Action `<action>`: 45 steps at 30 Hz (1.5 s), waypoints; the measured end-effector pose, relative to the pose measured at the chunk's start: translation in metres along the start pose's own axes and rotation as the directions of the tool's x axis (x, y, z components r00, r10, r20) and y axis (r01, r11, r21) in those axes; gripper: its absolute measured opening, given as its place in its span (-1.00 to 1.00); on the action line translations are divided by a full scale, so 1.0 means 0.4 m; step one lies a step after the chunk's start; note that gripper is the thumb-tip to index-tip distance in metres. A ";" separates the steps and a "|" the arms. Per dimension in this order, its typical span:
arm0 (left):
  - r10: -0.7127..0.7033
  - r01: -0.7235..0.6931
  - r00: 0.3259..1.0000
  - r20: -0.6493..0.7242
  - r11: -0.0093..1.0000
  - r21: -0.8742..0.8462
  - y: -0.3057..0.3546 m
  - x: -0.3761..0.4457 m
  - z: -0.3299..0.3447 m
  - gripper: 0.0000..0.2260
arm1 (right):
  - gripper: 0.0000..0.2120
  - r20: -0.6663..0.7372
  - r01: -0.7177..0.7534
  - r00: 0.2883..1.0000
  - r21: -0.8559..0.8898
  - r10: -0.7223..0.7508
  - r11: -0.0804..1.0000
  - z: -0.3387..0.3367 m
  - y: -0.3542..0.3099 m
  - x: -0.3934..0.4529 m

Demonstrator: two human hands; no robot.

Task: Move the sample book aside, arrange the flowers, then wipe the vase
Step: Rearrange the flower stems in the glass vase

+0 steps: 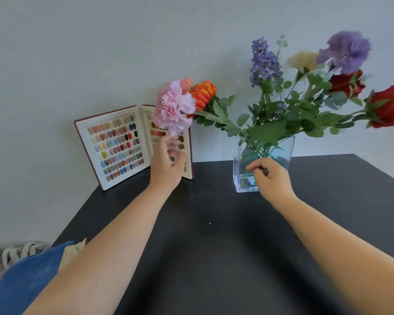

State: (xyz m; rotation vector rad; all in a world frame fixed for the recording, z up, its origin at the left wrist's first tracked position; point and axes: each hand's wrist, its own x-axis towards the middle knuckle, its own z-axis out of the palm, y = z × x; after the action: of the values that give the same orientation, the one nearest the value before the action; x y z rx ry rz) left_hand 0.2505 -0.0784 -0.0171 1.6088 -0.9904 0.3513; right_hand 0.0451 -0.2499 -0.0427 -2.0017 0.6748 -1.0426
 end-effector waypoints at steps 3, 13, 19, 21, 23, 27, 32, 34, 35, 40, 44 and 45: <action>-0.043 0.053 0.994 0.103 0.994 -0.100 0.046 -0.008 0.090 -0.71 | -0.62 -0.141 0.007 0.990 0.099 0.008 0.995 -0.088 0.035 0.008; -0.271 0.324 0.942 0.198 0.890 -0.322 0.117 0.043 0.239 -0.68 | -0.69 -0.495 -0.060 0.788 0.530 0.366 0.846 -0.299 0.104 0.118; -0.265 0.289 0.957 0.120 0.912 -0.290 0.135 0.078 0.276 -0.80 | -0.35 -0.369 -0.092 0.876 0.506 0.311 0.858 -0.356 0.068 0.202; -0.262 0.283 0.959 0.109 0.911 -0.301 0.150 0.091 0.283 -0.83 | -0.45 -0.293 -0.097 0.914 0.515 0.281 0.852 -0.365 0.053 0.228; -0.266 0.284 0.959 0.098 0.912 -0.295 0.166 0.104 0.289 -0.85 | -0.60 -0.230 -0.103 0.938 0.528 0.259 0.843 -0.369 0.035 0.250; -0.245 0.260 0.966 0.088 0.928 -0.267 0.201 0.130 0.301 -0.87 | -0.59 -0.152 -0.114 0.963 0.522 0.223 0.845 -0.365 0.008 0.288; -0.224 0.249 0.968 0.114 0.918 -0.309 0.240 0.164 0.325 -0.88 | -0.90 -0.116 -0.097 0.978 0.477 0.172 0.873 -0.374 -0.042 0.345; -0.213 0.242 0.970 0.119 0.900 -0.362 0.258 0.179 0.332 -0.89 | -0.98 -0.108 -0.101 0.981 0.426 0.161 0.899 -0.371 -0.070 0.371; -0.210 0.246 0.968 0.135 0.890 -0.383 0.266 0.189 0.333 -0.88 | -0.96 -0.099 -0.103 0.983 0.393 0.153 0.914 -0.368 -0.085 0.385; -0.199 0.304 0.937 0.288 0.870 -0.387 0.279 0.238 0.322 -0.80 | -0.87 -0.017 -0.040 0.999 0.157 0.043 0.987 -0.360 -0.156 0.439; -0.118 0.199 0.940 0.321 0.952 -0.234 0.281 0.268 0.312 -0.81 | -0.83 0.048 -0.066 0.997 -0.016 0.067 0.998 -0.344 -0.194 0.468; -0.108 0.183 0.935 0.338 0.963 -0.198 0.284 0.274 0.312 -0.81 | -0.82 0.041 -0.079 0.996 -0.041 0.081 0.996 -0.336 -0.199 0.473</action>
State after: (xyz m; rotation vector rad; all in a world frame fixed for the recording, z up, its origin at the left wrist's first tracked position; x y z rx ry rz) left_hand 0.1959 -0.2356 0.0961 1.5460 -1.1052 -0.1331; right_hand 0.0390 -0.3942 0.1556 -2.0081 0.7519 -0.9430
